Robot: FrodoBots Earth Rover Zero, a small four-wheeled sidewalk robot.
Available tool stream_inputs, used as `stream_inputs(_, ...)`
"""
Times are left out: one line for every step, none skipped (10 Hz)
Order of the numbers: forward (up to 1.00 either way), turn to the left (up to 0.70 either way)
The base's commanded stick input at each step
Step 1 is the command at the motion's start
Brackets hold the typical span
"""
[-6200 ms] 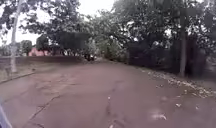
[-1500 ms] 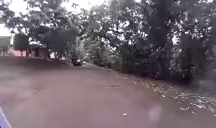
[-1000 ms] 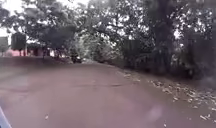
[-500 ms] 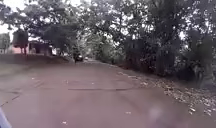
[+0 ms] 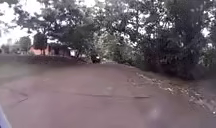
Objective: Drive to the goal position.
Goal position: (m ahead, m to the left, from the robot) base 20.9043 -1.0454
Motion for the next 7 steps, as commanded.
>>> stream_inputs(0.7,0.0)
stream_inputs(0.7,0.0)
stream_inputs(0.7,0.0)
stream_inputs(0.7,0.0)
stream_inputs(0.7,0.0)
stream_inputs(0.7,0.0)
stream_inputs(0.7,0.0)
